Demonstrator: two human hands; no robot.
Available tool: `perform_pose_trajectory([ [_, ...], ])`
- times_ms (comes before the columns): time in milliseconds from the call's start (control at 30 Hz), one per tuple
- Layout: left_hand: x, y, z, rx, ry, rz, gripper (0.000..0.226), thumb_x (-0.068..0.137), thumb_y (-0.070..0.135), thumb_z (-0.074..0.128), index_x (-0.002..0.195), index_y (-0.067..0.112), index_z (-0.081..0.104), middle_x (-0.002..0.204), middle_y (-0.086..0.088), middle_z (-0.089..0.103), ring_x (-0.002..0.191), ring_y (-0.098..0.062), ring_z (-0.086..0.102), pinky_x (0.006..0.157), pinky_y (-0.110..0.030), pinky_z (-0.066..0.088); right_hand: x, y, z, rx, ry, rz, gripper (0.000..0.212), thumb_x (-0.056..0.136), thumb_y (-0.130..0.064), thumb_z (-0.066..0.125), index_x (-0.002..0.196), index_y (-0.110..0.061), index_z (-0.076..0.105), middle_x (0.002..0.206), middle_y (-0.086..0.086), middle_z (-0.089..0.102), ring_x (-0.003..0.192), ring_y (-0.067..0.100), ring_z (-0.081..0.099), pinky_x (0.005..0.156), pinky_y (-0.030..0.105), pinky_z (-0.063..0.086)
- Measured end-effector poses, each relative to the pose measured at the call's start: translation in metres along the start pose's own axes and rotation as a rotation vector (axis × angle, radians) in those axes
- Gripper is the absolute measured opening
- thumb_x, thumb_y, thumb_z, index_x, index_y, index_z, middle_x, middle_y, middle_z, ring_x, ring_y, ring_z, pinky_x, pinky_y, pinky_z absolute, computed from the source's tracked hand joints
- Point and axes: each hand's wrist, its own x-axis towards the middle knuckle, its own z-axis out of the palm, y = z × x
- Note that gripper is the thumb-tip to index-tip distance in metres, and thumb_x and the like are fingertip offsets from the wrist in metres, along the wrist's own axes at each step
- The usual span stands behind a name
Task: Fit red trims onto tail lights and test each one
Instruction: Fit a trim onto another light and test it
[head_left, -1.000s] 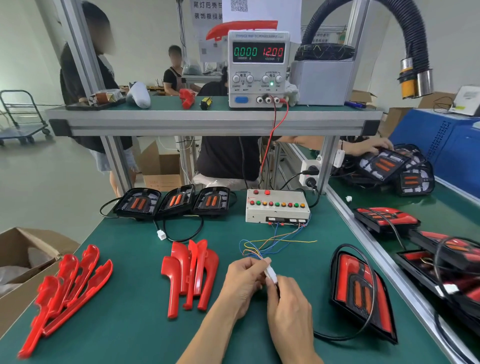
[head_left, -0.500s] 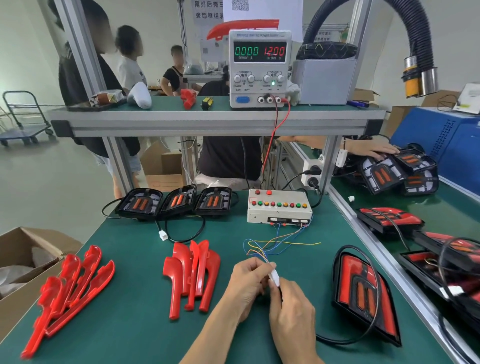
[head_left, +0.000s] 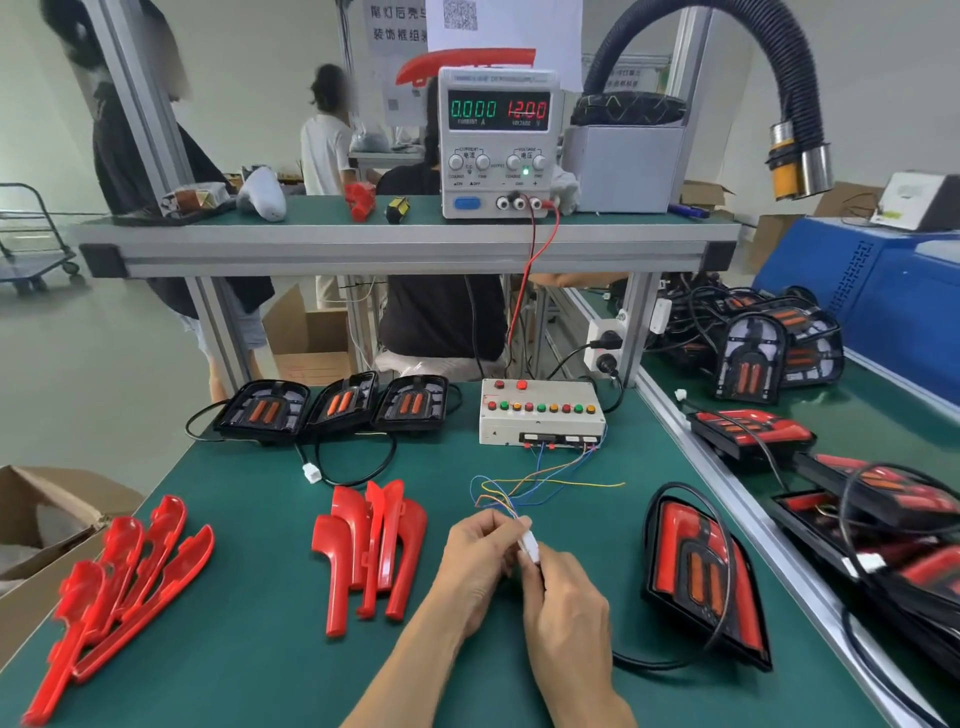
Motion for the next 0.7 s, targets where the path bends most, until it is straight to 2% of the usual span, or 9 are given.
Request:
perform_pose_trajectory([
  [67, 0.001, -0.002, 0.003, -0.025, 0.064, -0.002, 0.041, 0.088, 0.013, 0.071, 0.051, 0.019, 0.056, 0.055, -0.005, 0.053, 0.047, -0.015, 0.04, 0.045, -0.023, 0.033, -0.002, -0.009, -0.008, -0.094, -0.009, -0.019, 0.039, 0.1, -0.032, 0.064, 0.131, -0.009, 0.065, 0.105, 0.006, 0.068, 0.095, 0.031, 0.07, 0.078, 0.039, 0.055],
  [133, 0.003, -0.003, 0.003, -0.068, 0.1, -0.001, 0.042, 0.088, 0.01, 0.069, 0.049, 0.02, 0.057, 0.051, -0.002, 0.051, 0.045, -0.012, 0.036, 0.043, -0.021, 0.03, -0.011, -0.016, -0.022, -0.104, 0.112, -0.156, 0.042, 0.092, -0.032, 0.071, 0.121, -0.001, 0.072, 0.104, 0.009, 0.071, 0.088, 0.028, 0.074, 0.07, 0.033, 0.06],
  [233, 0.004, -0.004, 0.001, -0.07, 0.129, -0.013, 0.036, 0.089, 0.008, 0.068, 0.056, 0.018, 0.058, 0.054, 0.0, 0.046, 0.048, -0.011, 0.032, 0.044, -0.02, 0.026, -0.03, -0.001, -0.057, -0.035, 0.379, -0.296, 0.043, 0.096, -0.045, 0.056, 0.104, -0.01, 0.08, 0.104, 0.005, 0.064, 0.088, 0.015, 0.067, 0.079, 0.029, 0.056],
  [300, 0.002, -0.004, -0.001, -0.048, 0.179, -0.017, 0.026, 0.091, 0.013, 0.067, 0.066, 0.013, 0.061, 0.056, 0.002, 0.047, 0.046, -0.009, 0.034, 0.045, -0.02, 0.028, -0.037, 0.021, -0.095, -0.042, 0.511, -0.131, 0.041, 0.09, -0.047, 0.054, 0.102, -0.017, 0.078, 0.101, 0.0, 0.055, 0.089, 0.008, 0.057, 0.085, 0.026, 0.05],
  [367, -0.002, -0.005, 0.0, 0.024, 0.28, 0.012, 0.025, 0.095, 0.025, 0.066, 0.074, 0.01, 0.064, 0.057, 0.004, 0.053, 0.048, -0.01, 0.041, 0.049, -0.023, 0.034, -0.036, 0.046, -0.13, -0.067, 0.616, 0.153, 0.05, 0.085, -0.048, 0.05, 0.097, -0.009, 0.078, 0.092, 0.005, 0.056, 0.078, 0.022, 0.054, 0.075, 0.037, 0.048],
  [467, -0.016, -0.012, 0.007, 0.127, 0.575, 0.124, 0.021, 0.095, 0.037, 0.063, 0.086, 0.017, 0.063, 0.076, 0.004, 0.066, 0.068, -0.014, 0.058, 0.064, -0.029, 0.041, -0.018, 0.076, -0.161, -0.027, 0.31, 0.651, 0.067, 0.089, -0.064, 0.037, 0.094, -0.006, 0.07, 0.081, 0.01, 0.067, 0.07, 0.035, 0.064, 0.077, 0.045, 0.052],
  [533, -0.026, -0.01, 0.017, 0.132, 0.698, 0.233, 0.014, 0.095, 0.033, 0.061, 0.084, 0.024, 0.059, 0.079, 0.008, 0.065, 0.078, -0.01, 0.06, 0.066, -0.023, 0.041, -0.004, 0.085, -0.166, 0.19, 0.099, 0.858, 0.058, 0.1, -0.057, 0.042, 0.102, -0.004, 0.065, 0.076, 0.013, 0.073, 0.064, 0.037, 0.074, 0.071, 0.047, 0.06],
  [633, -0.025, 0.005, 0.023, 0.171, 0.639, 0.405, 0.014, 0.096, 0.017, 0.061, 0.083, 0.023, 0.058, 0.078, 0.014, 0.065, 0.073, 0.0, 0.059, 0.064, -0.01, 0.042, 0.011, 0.092, -0.164, 0.58, -0.008, 1.026, 0.049, 0.105, -0.04, 0.052, 0.107, 0.008, 0.06, 0.068, 0.026, 0.072, 0.054, 0.043, 0.071, 0.041, 0.035, 0.057],
  [700, -0.015, 0.019, 0.021, 0.225, 0.59, 0.475, 0.015, 0.095, 0.013, 0.059, 0.082, 0.021, 0.059, 0.074, 0.007, 0.064, 0.065, -0.003, 0.057, 0.06, -0.011, 0.042, 0.019, 0.091, -0.161, 0.675, -0.074, 1.055, 0.046, 0.103, -0.037, 0.057, 0.103, 0.008, 0.062, 0.07, 0.026, 0.073, 0.054, 0.044, 0.071, 0.038, 0.032, 0.055],
])
